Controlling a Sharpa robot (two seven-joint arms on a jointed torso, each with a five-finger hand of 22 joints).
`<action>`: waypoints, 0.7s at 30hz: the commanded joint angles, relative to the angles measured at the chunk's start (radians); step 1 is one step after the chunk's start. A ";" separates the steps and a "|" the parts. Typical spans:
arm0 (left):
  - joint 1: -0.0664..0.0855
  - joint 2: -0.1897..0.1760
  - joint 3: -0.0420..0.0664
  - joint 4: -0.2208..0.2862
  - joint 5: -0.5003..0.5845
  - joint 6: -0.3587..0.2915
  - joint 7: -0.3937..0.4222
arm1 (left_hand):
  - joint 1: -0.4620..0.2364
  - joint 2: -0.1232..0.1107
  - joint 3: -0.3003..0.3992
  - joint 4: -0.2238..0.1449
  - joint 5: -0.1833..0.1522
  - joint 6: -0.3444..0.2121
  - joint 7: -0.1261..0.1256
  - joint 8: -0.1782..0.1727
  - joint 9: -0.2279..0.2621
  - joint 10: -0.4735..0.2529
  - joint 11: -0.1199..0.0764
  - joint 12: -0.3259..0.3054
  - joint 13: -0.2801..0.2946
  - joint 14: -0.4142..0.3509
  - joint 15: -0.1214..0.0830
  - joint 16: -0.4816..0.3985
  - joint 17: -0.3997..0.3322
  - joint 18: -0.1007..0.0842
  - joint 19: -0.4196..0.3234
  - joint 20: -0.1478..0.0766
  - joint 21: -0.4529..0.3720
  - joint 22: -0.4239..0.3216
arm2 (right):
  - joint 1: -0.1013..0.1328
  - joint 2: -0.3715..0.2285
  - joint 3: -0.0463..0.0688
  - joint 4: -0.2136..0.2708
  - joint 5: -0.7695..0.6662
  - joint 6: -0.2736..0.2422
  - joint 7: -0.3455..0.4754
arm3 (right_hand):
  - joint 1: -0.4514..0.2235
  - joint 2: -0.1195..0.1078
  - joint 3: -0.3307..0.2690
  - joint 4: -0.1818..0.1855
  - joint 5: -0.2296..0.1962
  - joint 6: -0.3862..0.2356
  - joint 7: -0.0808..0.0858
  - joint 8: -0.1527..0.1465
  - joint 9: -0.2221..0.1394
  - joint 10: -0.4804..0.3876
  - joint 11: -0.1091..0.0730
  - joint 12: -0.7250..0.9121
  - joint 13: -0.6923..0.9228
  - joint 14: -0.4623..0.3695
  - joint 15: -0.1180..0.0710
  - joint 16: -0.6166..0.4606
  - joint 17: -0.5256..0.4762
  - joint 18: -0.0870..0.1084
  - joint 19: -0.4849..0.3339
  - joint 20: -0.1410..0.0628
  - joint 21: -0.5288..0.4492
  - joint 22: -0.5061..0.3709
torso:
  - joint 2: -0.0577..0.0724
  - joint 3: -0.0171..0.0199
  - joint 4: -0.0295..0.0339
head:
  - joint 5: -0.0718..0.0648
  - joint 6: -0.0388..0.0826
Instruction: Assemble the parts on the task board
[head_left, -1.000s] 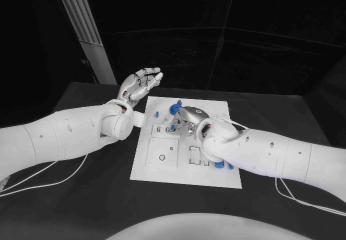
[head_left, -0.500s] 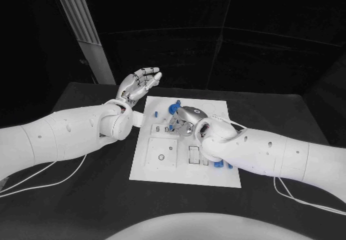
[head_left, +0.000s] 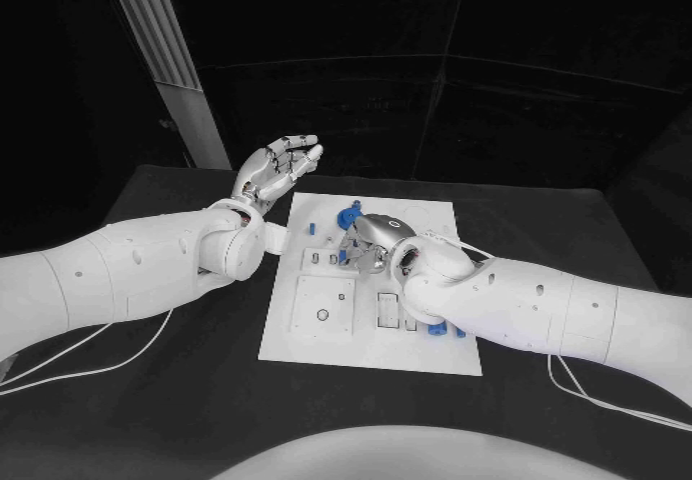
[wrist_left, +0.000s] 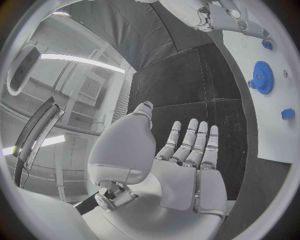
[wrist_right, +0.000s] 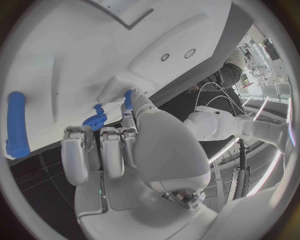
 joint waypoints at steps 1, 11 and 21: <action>0.002 0.001 0.000 0.001 -0.006 0.006 0.265 | 0.000 0.006 0.003 -0.003 0.005 -0.006 0.156 0.005 -0.001 -0.009 -0.001 0.002 -0.001 -0.004 0.001 0.005 0.000 0.016 -0.008 0.001 -0.003 0.001 | 0.000 -0.001 0.000 -0.001 -0.006 0.016 0.004 | -0.015 -0.009 -0.009 0.005 0.000 -0.011 0.009 -0.007 -0.001 0.102 0.013 0.003 0.263 0.104 0.012 0.002 0.263 -0.007 0.107 0.009 0.003 0.263 | 0.000 -0.0002 -0.0005 | 0.000 -0.001; 0.002 0.002 0.000 -0.001 -0.006 0.007 0.265 | 0.000 0.006 0.003 -0.003 0.005 -0.006 0.156 0.005 -0.001 -0.009 -0.001 0.002 -0.001 -0.004 0.001 0.005 0.000 0.016 -0.008 0.001 -0.003 0.001 | 0.000 -0.002 0.000 0.001 -0.006 0.011 0.010 | -0.057 -0.045 -0.022 0.032 -0.016 -0.031 0.019 -0.008 0.000 0.102 0.022 0.003 0.263 0.104 0.030 0.002 0.263 -0.007 0.107 0.026 0.003 0.263 | 0.000 -0.0001 -0.0003 | -0.003 -0.001; 0.002 0.003 0.000 -0.002 -0.006 0.008 0.264 | 0.000 0.006 0.003 -0.003 0.005 -0.006 0.156 0.005 -0.001 -0.009 -0.001 0.002 -0.001 -0.004 0.001 0.005 0.000 0.016 -0.008 0.001 -0.003 0.001 | 0.000 -0.004 0.000 0.004 -0.007 -0.005 0.011 | -0.049 -0.034 -0.009 0.035 -0.017 -0.030 0.015 -0.004 0.002 0.102 0.020 0.003 0.263 0.104 0.032 0.002 0.263 -0.007 0.107 0.029 0.003 0.263 | 0.000 -0.0003 -0.0001 | -0.005 0.000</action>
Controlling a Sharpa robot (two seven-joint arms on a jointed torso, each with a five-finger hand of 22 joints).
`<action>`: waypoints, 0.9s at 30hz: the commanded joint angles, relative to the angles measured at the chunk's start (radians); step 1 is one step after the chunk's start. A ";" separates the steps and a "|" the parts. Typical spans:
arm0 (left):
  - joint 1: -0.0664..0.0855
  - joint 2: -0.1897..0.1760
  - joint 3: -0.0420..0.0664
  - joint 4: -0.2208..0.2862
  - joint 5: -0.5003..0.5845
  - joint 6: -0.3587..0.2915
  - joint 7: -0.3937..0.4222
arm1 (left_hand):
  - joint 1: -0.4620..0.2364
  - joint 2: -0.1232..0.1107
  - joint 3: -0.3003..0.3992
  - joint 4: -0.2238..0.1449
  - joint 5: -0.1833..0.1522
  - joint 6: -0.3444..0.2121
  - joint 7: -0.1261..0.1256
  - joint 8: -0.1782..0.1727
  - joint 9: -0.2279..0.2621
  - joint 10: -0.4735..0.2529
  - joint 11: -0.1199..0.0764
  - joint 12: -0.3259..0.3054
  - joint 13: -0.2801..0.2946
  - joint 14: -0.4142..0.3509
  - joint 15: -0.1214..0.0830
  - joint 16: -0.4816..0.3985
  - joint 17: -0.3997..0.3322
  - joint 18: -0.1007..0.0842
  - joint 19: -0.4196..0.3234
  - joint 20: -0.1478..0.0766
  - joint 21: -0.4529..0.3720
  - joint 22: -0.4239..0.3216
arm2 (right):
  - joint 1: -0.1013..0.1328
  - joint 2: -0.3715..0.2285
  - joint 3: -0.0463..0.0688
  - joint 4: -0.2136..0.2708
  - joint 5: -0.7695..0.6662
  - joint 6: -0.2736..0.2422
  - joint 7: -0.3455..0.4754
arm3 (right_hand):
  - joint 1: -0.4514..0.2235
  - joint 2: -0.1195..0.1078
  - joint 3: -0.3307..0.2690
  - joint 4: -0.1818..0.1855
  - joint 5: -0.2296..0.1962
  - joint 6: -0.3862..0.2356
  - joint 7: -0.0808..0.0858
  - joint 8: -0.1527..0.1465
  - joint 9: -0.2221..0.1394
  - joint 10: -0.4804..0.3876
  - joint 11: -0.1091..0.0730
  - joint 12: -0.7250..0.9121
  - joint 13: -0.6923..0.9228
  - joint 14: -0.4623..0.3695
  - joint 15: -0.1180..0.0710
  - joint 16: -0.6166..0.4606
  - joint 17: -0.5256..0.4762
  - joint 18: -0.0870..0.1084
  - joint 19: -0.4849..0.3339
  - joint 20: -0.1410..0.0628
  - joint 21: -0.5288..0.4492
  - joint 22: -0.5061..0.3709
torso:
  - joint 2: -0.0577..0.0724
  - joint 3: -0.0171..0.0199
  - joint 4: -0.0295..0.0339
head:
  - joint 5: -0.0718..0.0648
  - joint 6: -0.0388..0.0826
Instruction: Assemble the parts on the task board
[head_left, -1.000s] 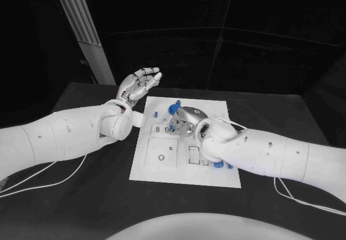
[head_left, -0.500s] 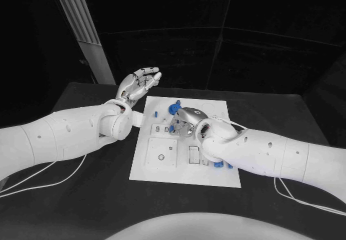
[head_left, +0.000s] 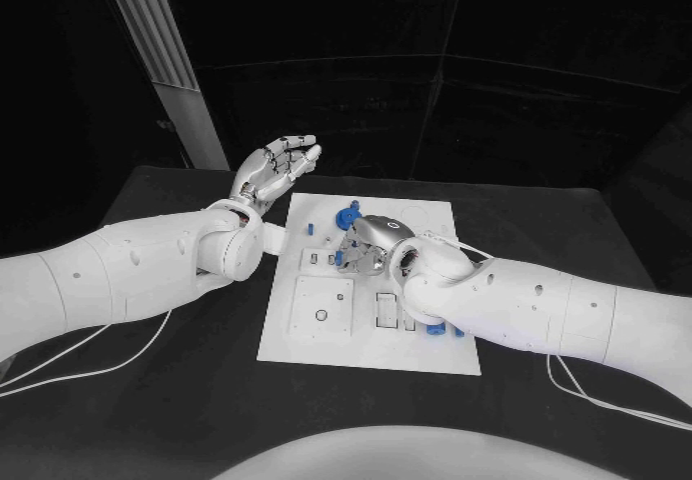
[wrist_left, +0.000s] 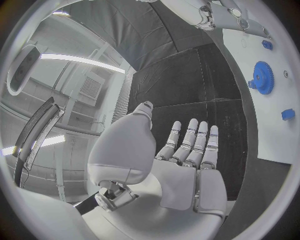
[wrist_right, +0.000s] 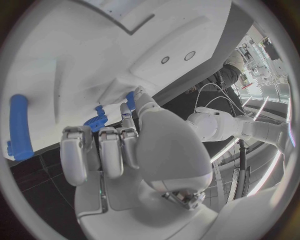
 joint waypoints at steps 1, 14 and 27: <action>0.002 0.001 0.001 -0.001 -0.006 0.008 0.264 | 0.000 0.006 0.003 -0.003 0.005 -0.006 0.156 0.005 -0.001 -0.009 -0.001 0.002 -0.001 -0.004 0.001 0.005 0.000 0.016 -0.008 0.001 -0.003 0.001 | 0.001 -0.001 0.000 0.002 -0.007 -0.011 0.007 | 0.008 0.023 0.014 -0.001 -0.004 0.004 -0.009 0.005 0.004 0.104 0.001 0.003 0.263 0.104 0.005 0.002 0.263 -0.007 0.106 0.007 0.003 0.264 | 0.000 -0.0004 0.0005 | 0.000 0.000; 0.002 0.000 0.001 0.001 -0.006 0.012 0.260 | 0.001 0.008 0.002 -0.003 0.006 -0.008 0.156 0.004 -0.002 -0.010 0.000 0.002 -0.001 -0.004 0.001 0.005 0.000 0.016 -0.008 0.001 -0.002 0.001 | 0.001 -0.014 0.000 0.017 -0.011 -0.048 0.000 | -0.037 -0.027 -0.009 0.033 -0.009 -0.070 0.018 -0.004 -0.004 0.104 0.020 0.003 0.263 0.104 0.027 0.002 0.263 -0.007 0.106 0.021 0.003 0.264 | 0.001 0.0010 0.0000 | 0.002 0.003; 0.003 -0.025 0.001 0.010 -0.027 0.011 0.234 | 0.006 0.001 -0.004 -0.003 0.007 -0.016 0.156 0.002 -0.004 -0.014 0.000 0.004 -0.001 -0.005 0.002 0.006 0.000 0.014 0.014 0.006 0.015 0.027 | 0.029 -0.149 0.002 0.156 0.010 -0.190 0.051 | -0.072 -0.096 -0.124 0.148 -0.013 -0.165 0.043 0.003 0.000 0.104 0.045 0.003 0.263 0.104 0.052 0.002 0.263 -0.007 0.106 0.050 0.003 0.264 | -0.002 0.0010 0.0002 | 0.009 0.010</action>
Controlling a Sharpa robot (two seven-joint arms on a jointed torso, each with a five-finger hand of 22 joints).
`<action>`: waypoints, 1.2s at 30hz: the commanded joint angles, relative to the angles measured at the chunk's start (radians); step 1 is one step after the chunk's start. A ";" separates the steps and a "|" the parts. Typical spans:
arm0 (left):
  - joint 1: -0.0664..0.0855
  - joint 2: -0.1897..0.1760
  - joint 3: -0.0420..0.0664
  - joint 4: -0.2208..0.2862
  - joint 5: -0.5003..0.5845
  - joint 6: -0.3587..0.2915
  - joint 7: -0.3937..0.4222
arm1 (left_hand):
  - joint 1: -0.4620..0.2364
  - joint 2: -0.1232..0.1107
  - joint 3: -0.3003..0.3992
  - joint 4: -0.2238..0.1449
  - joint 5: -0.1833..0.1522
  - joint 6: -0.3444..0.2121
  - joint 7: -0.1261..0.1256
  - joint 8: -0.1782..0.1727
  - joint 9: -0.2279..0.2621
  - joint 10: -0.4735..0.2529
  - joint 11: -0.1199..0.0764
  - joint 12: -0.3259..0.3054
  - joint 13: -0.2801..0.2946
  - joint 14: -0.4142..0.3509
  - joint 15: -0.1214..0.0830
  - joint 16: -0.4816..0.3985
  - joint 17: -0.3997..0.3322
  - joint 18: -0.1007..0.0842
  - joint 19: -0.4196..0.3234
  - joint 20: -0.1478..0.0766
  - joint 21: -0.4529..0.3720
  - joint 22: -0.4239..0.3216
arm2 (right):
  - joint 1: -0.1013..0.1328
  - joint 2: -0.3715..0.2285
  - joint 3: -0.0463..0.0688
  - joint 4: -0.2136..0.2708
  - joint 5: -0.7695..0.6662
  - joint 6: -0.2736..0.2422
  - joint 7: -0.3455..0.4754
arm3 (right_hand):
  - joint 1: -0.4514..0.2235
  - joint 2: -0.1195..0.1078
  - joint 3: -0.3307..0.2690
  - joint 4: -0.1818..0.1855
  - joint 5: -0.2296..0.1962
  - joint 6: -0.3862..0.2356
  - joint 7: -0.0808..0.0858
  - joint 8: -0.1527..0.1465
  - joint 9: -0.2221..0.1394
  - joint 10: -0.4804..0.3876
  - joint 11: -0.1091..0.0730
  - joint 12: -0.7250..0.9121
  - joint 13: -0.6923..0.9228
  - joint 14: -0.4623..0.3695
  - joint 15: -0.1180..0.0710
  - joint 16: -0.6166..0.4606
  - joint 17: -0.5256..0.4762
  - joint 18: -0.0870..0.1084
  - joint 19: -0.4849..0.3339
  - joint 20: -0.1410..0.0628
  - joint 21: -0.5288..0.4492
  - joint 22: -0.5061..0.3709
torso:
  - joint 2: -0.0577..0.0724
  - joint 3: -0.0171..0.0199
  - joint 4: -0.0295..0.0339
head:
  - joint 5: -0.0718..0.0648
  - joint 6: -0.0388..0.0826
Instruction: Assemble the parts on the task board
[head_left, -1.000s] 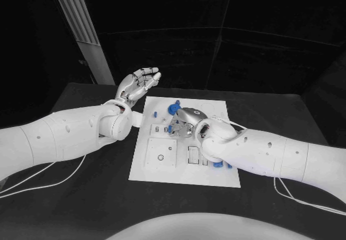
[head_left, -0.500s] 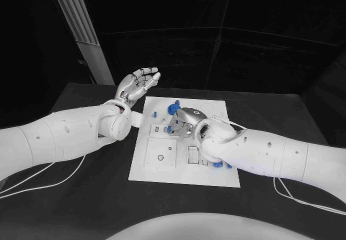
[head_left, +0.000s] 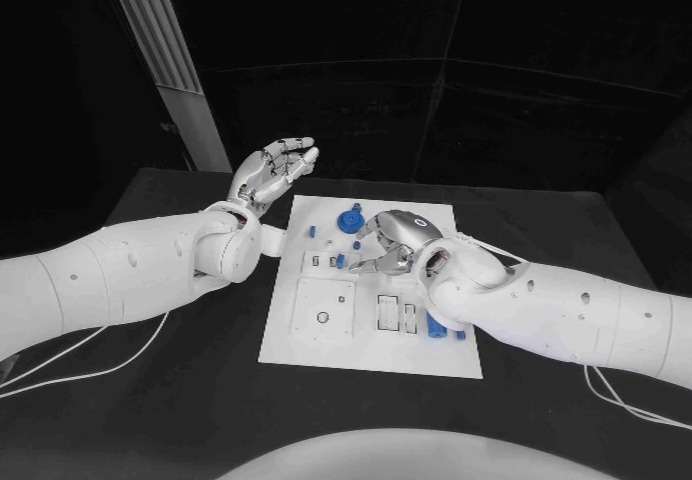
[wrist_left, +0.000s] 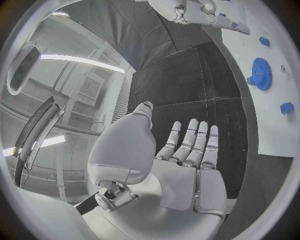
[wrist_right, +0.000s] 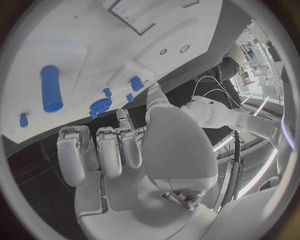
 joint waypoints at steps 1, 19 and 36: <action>0.005 -0.012 0.001 0.008 -0.039 0.009 0.226 | 0.006 0.000 -0.007 -0.002 0.007 -0.012 0.156 0.004 -0.001 -0.001 -0.001 0.010 -0.001 -0.002 0.002 0.008 0.000 0.013 0.038 0.006 0.029 0.036 | 0.025 -0.034 0.002 0.039 0.036 -0.109 0.057 | -0.005 0.002 -0.012 0.001 -0.003 -0.002 -0.002 0.008 0.003 0.106 0.007 0.003 0.263 0.104 0.009 0.002 0.263 -0.007 0.105 0.008 0.003 0.263 | 0.000 0.0015 0.0018 | 0.002 0.005; 0.171 -0.130 0.001 0.138 -0.593 0.083 -0.274 | -0.070 -0.043 -0.042 -0.002 0.014 0.056 0.044 0.088 -0.004 1.164 -0.159 0.822 1.229 1.221 -0.211 0.653 1.046 0.055 0.839 -0.132 0.850 0.627 | 0.132 -0.252 0.001 0.152 0.960 -0.086 0.473 | -0.072 0.197 -0.042 -0.003 0.046 0.032 -0.017 0.063 0.020 0.106 -0.004 0.003 0.263 0.104 0.001 0.002 0.263 -0.003 0.094 0.001 -0.012 0.257 | -0.024 0.0121 -0.0088 | 0.023 -0.004; 0.184 -0.098 0.001 0.168 -0.883 0.337 -0.688 | -0.141 -0.068 -0.027 -0.001 0.008 0.279 0.045 -0.014 0.008 1.269 -0.147 0.874 1.504 1.436 -0.193 0.715 1.506 -0.077 1.323 -0.106 1.405 1.160 | 0.133 -0.304 -0.002 0.126 1.118 -0.045 0.562 | -0.299 0.327 -0.195 -0.004 -0.007 -0.073 0.002 0.131 0.031 0.106 0.013 0.003 0.263 0.104 0.016 0.002 0.263 0.021 0.029 0.015 -0.094 0.223 | -0.042 0.0163 -0.0193 | 0.030 -0.006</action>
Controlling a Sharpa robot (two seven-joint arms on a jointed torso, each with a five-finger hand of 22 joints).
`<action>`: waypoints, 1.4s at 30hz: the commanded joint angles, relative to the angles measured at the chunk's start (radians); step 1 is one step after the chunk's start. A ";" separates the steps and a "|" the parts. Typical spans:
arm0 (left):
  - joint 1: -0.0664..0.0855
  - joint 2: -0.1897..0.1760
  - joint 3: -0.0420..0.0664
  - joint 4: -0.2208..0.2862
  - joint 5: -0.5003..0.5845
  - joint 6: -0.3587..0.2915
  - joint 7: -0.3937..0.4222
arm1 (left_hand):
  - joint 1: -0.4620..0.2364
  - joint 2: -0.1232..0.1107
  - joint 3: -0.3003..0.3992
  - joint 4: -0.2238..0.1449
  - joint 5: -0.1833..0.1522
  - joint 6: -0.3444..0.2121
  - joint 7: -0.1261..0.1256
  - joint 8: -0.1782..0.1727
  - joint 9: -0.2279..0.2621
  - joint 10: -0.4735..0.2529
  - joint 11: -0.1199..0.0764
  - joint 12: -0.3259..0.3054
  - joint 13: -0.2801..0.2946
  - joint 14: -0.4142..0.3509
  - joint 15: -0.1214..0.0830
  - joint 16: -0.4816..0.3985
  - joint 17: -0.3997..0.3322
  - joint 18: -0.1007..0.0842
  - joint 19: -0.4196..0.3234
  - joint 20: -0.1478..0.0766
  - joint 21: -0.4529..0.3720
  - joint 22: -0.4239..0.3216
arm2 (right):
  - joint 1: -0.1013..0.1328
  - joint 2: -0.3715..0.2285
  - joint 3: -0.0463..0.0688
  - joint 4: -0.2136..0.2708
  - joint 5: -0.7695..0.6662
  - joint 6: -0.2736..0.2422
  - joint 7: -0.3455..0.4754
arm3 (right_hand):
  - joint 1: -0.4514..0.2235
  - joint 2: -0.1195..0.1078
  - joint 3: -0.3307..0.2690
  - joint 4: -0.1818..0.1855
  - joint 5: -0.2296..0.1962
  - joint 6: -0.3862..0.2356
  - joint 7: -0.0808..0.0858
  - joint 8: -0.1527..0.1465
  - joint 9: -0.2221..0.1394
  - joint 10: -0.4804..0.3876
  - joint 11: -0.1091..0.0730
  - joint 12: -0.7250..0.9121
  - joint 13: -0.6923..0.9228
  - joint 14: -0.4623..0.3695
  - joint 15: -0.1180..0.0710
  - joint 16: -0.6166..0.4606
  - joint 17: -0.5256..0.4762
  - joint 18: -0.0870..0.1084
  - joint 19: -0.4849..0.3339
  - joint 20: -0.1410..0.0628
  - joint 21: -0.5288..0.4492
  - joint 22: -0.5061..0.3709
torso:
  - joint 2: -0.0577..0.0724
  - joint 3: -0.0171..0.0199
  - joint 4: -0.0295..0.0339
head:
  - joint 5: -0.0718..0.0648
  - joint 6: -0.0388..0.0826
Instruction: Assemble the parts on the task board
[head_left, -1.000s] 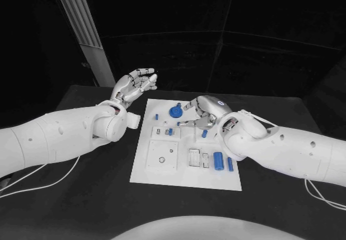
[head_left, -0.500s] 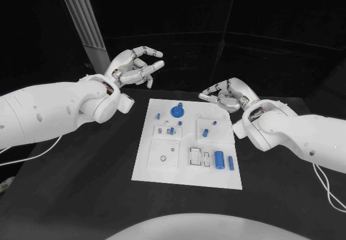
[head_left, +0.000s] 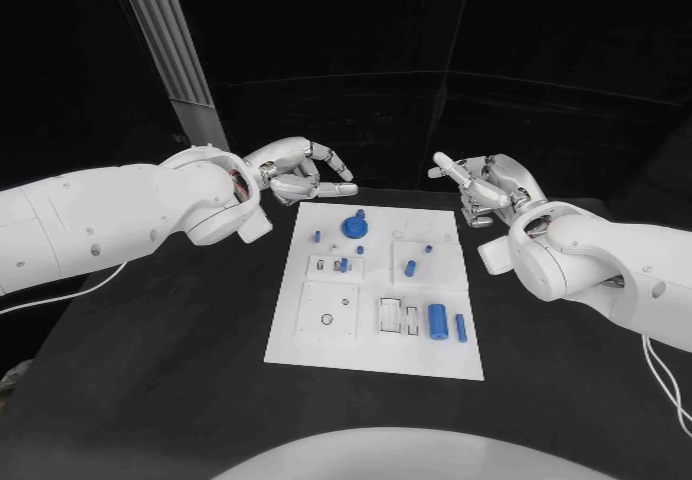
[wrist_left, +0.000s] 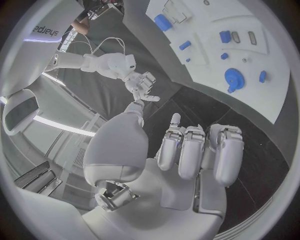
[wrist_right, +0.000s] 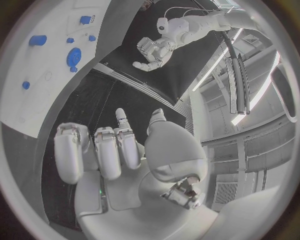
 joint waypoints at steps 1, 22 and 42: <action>-0.004 0.011 0.001 -0.002 -0.121 0.136 -0.200 | -0.016 0.005 0.001 0.003 -0.008 0.030 0.025 0.011 0.008 0.106 -0.011 0.002 0.262 0.103 -0.009 0.003 0.263 -0.013 0.105 0.000 0.004 0.263 | 0.001 -0.004 0.000 -0.009 0.063 0.030 0.041 | -0.006 0.004 -0.005 -0.001 -0.004 -0.007 0.000 0.005 0.001 0.106 0.006 0.003 0.263 0.104 0.009 0.002 0.263 0.021 0.029 0.008 -0.005 0.223 | -0.007 0.0003 -0.0049 | 0.000 -0.004; -0.029 0.084 0.001 -0.027 -0.183 0.270 -0.479 | -0.097 0.140 -0.014 0.000 -0.193 0.116 -0.051 0.273 0.256 0.106 -0.083 0.002 0.262 0.103 -0.076 0.003 0.263 -0.013 0.105 -0.061 0.004 0.263 | -0.004 -0.012 -0.002 -0.035 0.066 0.050 -0.001 | -0.008 0.008 -0.015 0.000 -0.005 -0.011 0.000 0.016 0.004 0.106 0.006 0.003 0.263 0.104 0.009 0.002 0.263 0.022 0.025 0.009 -0.010 0.222 | -0.004 -0.0001 -0.0053 | 0.001 -0.010; -0.062 0.183 0.001 -0.132 -0.183 0.387 -0.652 | -0.062 0.190 -0.043 0.001 -0.083 0.113 -0.061 0.251 0.329 0.106 -0.094 0.002 0.262 0.103 -0.088 0.003 0.263 -0.013 0.105 -0.075 0.004 0.263 | -0.006 -0.007 -0.002 -0.036 0.064 0.047 -0.018 | 0.000 0.013 -0.020 -0.002 -0.005 -0.020 0.001 0.023 0.005 0.106 0.006 0.003 0.263 0.104 0.009 0.002 0.263 0.022 0.025 0.009 -0.010 0.222 | -0.005 -0.0004 -0.0061 | 0.000 -0.027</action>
